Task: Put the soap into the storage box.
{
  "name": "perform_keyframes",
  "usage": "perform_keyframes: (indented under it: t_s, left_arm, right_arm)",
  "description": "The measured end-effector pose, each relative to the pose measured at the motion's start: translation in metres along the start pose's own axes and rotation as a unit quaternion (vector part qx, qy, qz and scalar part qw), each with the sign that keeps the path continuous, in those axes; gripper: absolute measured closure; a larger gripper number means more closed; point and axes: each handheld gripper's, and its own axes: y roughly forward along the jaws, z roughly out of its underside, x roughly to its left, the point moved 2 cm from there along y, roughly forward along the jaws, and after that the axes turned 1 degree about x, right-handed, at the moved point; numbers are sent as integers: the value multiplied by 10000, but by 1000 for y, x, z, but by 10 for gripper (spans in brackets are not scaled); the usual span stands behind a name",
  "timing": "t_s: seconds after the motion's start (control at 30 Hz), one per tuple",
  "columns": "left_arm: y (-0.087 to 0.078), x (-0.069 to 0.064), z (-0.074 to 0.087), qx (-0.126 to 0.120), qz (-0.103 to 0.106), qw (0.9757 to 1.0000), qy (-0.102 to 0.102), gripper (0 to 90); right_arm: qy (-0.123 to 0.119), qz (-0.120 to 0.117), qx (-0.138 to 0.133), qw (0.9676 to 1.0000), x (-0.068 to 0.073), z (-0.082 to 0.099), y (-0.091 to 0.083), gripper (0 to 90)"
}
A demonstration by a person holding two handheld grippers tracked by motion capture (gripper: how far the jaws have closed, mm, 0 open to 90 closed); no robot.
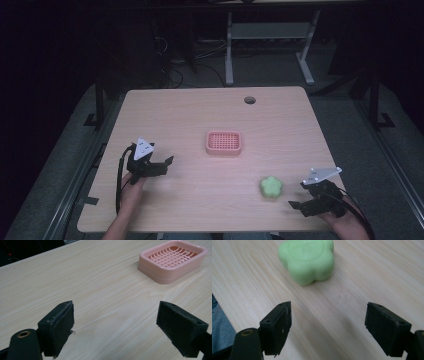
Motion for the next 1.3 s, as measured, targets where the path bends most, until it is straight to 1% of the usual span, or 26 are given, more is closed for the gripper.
perform_keyframes:
  t_s: [0.03, 0.07, 0.1, 0.17, 0.2, 0.37, 0.4, 0.43, 0.53, 0.63, 0.8, 0.87, 0.9, 0.93, 0.97, 1.13, 1.2, 1.23, 1.3]
  left_arm:
    - [-1, 0, 0, -25, -1, 10000, 27, 143]
    - [-1, 0, 0, -25, -1, 10000, 27, 143]
    - [0, 0, 0, -33, -1, 10000, -1, 143]
    - [0, 0, 0, -26, 2, 10000, 4, 143]
    - [0, 0, 0, -10, 1, 10000, -12, 143]
    - [0, 0, 0, -18, 26, 10000, -2, 143]
    - [0, 0, 0, -16, 32, 10000, -6, 143]
    - [0, 0, 0, -27, 37, 10000, -8, 143]
    - [-1, 1, 0, -42, -7, 10000, 3, 143]
    - [-1, 3, 0, -28, 10, 10000, -46, 143]
    - [-2, 3, 0, -59, -19, 10000, -45, 143]
    - [-2, 3, 0, -55, -17, 10000, -49, 143]
    - [-1, 3, 1, -49, -2, 10000, -67, 143]
    - [-1, 3, 1, -32, 6, 10000, -80, 143]
    - [-1, 3, 1, -28, 2, 10000, -41, 143]
    - [-3, 4, 0, -66, 9, 10000, -42, 143]
    - [-3, 4, 0, -84, -5, 9999, -57, 143]
    - [-3, 5, 1, -52, -17, 10000, -68, 143]
    - [-3, 6, 1, -58, -4, 9999, -110, 143]
  right_arm:
    - [-16, -30, 19, 10000, 1, -6, 3, 210]
    - [-16, -30, 19, 10000, 1, -6, 3, 210]
    - [-104, -48, 85, 9999, 3, -10, 6, 210]
    - [-125, -55, 79, 9999, 4, -12, 7, 210]
    - [-138, -61, 126, 9998, 5, -14, 9, 210]
    - [-192, -54, 155, 9997, 6, -18, 10, 209]
    - [-219, -60, 195, 9996, 7, -20, 10, 209]
    - [-263, -11, 243, 9994, 8, -22, 9, 209]
    - [-314, 4, 267, 9992, 9, -26, 7, 207]
    - [-319, -11, 272, 9991, 10, -30, 7, 201]
    - [-342, -51, 402, 9986, 11, -38, 11, 178]
    - [-337, -67, 413, 9986, 11, -40, 11, 171]
    - [-365, -115, 480, 9981, 11, -45, 12, 163]
    - [-351, -106, 516, 9980, 12, -47, 13, 160]
    - [-358, -117, 540, 9978, 13, -49, 13, 156]
    - [-331, -156, 654, 9972, 13, -57, 18, 152]
    - [-349, -160, 693, 9969, 14, -59, 19, 152]
    - [-404, -133, 766, 9962, 16, -62, 21, 152]
    - [-425, -140, 781, 9959, 16, -63, 22, 152]
